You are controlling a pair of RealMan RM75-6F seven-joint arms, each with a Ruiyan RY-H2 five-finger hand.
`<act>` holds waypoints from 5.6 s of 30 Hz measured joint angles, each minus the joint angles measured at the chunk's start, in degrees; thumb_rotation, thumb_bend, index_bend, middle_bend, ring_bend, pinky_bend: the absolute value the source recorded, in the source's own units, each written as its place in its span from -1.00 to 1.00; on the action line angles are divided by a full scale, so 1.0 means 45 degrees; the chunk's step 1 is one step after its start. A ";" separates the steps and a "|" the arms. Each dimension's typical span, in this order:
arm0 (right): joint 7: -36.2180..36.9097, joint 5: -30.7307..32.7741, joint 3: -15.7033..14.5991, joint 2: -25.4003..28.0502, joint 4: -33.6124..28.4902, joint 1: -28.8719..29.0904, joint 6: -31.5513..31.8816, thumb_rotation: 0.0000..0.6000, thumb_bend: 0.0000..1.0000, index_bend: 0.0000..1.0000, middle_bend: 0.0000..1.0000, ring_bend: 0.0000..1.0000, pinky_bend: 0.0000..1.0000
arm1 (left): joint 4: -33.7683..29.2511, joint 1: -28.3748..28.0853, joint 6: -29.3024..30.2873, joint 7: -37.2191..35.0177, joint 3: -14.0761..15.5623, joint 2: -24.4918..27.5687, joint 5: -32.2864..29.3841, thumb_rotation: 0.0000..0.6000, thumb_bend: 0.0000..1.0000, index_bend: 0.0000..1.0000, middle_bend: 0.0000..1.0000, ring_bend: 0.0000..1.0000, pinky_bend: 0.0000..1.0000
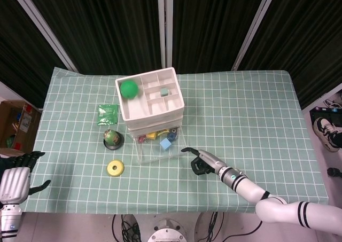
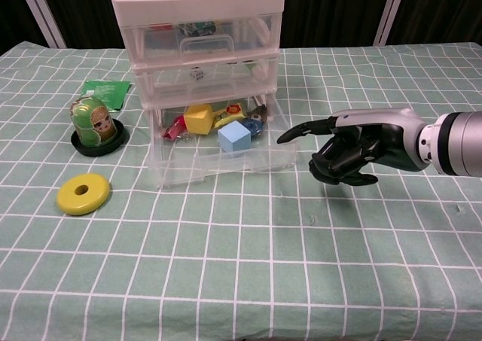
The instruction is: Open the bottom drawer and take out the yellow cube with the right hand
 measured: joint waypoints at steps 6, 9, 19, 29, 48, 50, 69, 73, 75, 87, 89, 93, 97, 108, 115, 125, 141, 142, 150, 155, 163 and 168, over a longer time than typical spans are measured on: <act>0.0157 -0.0467 -0.0130 0.0084 -0.0102 -0.0202 -0.0025 1.00 0.32 -0.74 0.44 0.68 0.82 | 0.0036 -0.0024 -0.0019 -0.0018 -0.0003 -0.0032 0.0021 1.00 -0.75 -0.55 -0.61 -0.64 -0.58; 0.0107 -0.0801 -0.0148 0.0166 -0.0153 -0.0273 0.0112 1.00 0.28 -0.93 0.44 0.67 0.82 | 0.0060 -0.0030 -0.0002 -0.0038 -0.0020 -0.0048 0.0028 1.00 -0.75 -0.55 -0.61 -0.64 -0.58; -0.2522 -0.2798 -0.0099 0.1204 -0.0678 -0.0093 0.1425 1.00 -0.20 -1.00 0.45 0.65 0.81 | 0.0025 0.0113 0.0380 -0.0071 -0.0034 -0.0022 0.0135 1.00 -0.75 -0.55 -0.61 -0.64 -0.58; -1.0083 -0.2893 -0.0025 0.1316 -0.0579 0.1658 0.2569 1.00 -0.42 -0.77 0.67 0.82 0.92 | -0.0207 0.0398 0.0892 0.0063 0.0017 0.0086 0.0298 1.00 -0.75 -0.55 -0.61 -0.64 -0.58; -1.6868 -0.4476 -0.0735 -0.3278 0.4293 0.5118 0.4154 1.00 -0.51 -0.62 0.83 1.00 1.00 | 0.0066 0.0694 0.1286 -0.0379 -0.0082 -0.0288 0.0241 1.00 -0.75 -0.55 -0.61 -0.64 -0.58; -1.6924 -0.4951 -0.0911 -0.3592 0.4692 0.5171 0.4351 1.00 -0.51 -0.60 0.83 1.00 1.00 | 0.0136 0.0729 0.1295 -0.0444 -0.0074 -0.0331 0.0221 1.00 -0.75 -0.55 -0.61 -0.64 -0.58; -1.6857 -0.6979 -0.1752 -0.5152 0.7303 0.5294 0.4551 1.00 -0.51 -0.53 0.84 1.00 1.00 | 0.0553 0.1062 0.1506 -0.0846 -0.0014 -0.0636 0.0184 1.00 -0.75 -0.55 -0.61 -0.64 -0.58; -1.7076 -0.7301 -0.1851 -0.5583 0.8114 0.5383 0.4429 1.00 -0.51 -0.52 0.84 1.00 1.00 | 0.0568 0.1122 0.1518 -0.0883 -0.0007 -0.0658 0.0147 1.00 -0.75 -0.55 -0.61 -0.64 -0.58; -1.7161 -0.7476 -0.1885 -0.5806 0.8501 0.5452 0.4358 1.00 -0.51 -0.52 0.84 1.00 1.00 | 0.0589 0.1142 0.1529 -0.0892 -0.0016 -0.0679 0.0137 1.00 -0.75 -0.55 -0.61 -0.64 -0.58; -1.7047 -0.8266 -0.1914 -0.6818 1.0448 0.5773 0.4259 1.00 -0.51 -0.48 0.84 1.00 1.00 | 0.0779 0.1309 0.1557 -0.1089 -0.0016 -0.0752 0.0048 1.00 -0.75 -0.55 -0.61 -0.64 -0.58; -1.6991 -0.8337 -0.1899 -0.6954 1.0719 0.5781 0.4261 1.00 -0.51 -0.48 0.84 1.00 1.00 | 0.0799 0.1332 0.1563 -0.1126 -0.0015 -0.0756 0.0037 1.00 -0.75 -0.55 -0.61 -0.64 -0.58; -1.6850 -0.8457 -0.1901 -0.7081 1.1010 0.5754 0.4296 1.00 -0.51 -0.48 0.85 1.00 1.00 | 0.0849 0.1343 0.1523 -0.1197 -0.0034 -0.0764 0.0020 1.00 -0.75 -0.55 -0.61 -0.64 -0.58; -1.6825 -0.8497 -0.1841 -0.7277 1.1342 0.5788 0.4255 1.00 -0.51 -0.48 0.85 1.00 1.00 | 0.0839 0.1318 0.1523 -0.1188 -0.0050 -0.0766 0.0087 1.00 -0.75 -0.55 -0.61 -0.64 -0.58; -1.6524 -0.8588 -0.1685 -0.7877 1.2439 0.6012 0.4016 1.00 -0.51 -0.48 0.85 1.00 1.00 | 0.0720 0.1444 0.1544 -0.1252 -0.0017 -0.0685 0.0050 1.00 -0.75 -0.55 -0.61 -0.64 -0.58; -1.6291 -0.8627 -0.1687 -0.8215 1.3084 0.6084 0.3892 1.00 -0.52 -0.36 0.85 1.00 1.00 | 0.0786 0.1488 0.1540 -0.1352 -0.0022 -0.0732 0.0038 1.00 -0.75 -0.55 -0.61 -0.64 -0.58; -1.5796 -0.8699 -0.1704 -0.8559 1.3777 0.6129 0.3976 1.00 -0.28 0.21 0.86 1.00 1.00 | 0.0894 0.1550 0.1571 -0.1491 -0.0043 -0.0756 0.0035 1.00 -0.75 -0.55 -0.61 -0.64 -0.58; -1.5738 -0.9342 -0.2052 -0.7721 1.2176 0.5597 0.5456 1.00 -0.22 0.35 0.87 1.00 1.00 | 0.0746 0.1517 0.1648 -0.1388 -0.0076 -0.0619 0.0228 1.00 -0.75 -0.55 -0.61 -0.64 -0.58; -1.5786 -0.9355 -0.2043 -0.7603 1.1971 0.5533 0.5576 1.00 -0.22 0.35 0.87 1.00 1.00 | 0.0720 0.1508 0.1649 -0.1370 -0.0076 -0.0595 0.0248 1.00 -0.75 -0.55 -0.61 -0.64 -0.58; -1.5728 -0.9346 -0.1980 -0.5907 0.9019 0.4346 0.7313 1.00 -0.22 0.31 0.87 1.00 1.00 | 0.0402 0.1317 0.1570 -0.1119 -0.0117 -0.0397 0.0444 1.00 -0.75 -0.55 -0.61 -0.64 -0.58; -1.5086 -0.8915 -0.1832 -0.4422 0.6477 0.2936 0.8817 1.00 -0.22 0.30 0.87 1.00 1.00 | 0.0124 0.1159 0.1461 -0.0886 -0.0140 -0.0307 0.0562 1.00 -0.75 -0.55 -0.61 -0.64 -0.58; -1.1594 -0.6914 -0.1868 -0.2204 0.2874 0.0844 0.9512 1.00 -0.22 0.25 0.87 1.00 1.00 | -0.0456 0.0877 0.1285 -0.0358 -0.0156 -0.0181 0.0790 1.00 -0.75 -0.55 -0.61 -0.64 -0.58; -0.9115 -0.5403 -0.2138 -0.0888 0.1908 -0.0195 0.8858 1.00 -0.22 0.21 0.87 1.00 1.00 | -0.0770 0.0737 0.1191 -0.0059 -0.0137 -0.0133 0.0919 1.00 -0.75 -0.55 -0.61 -0.64 -0.58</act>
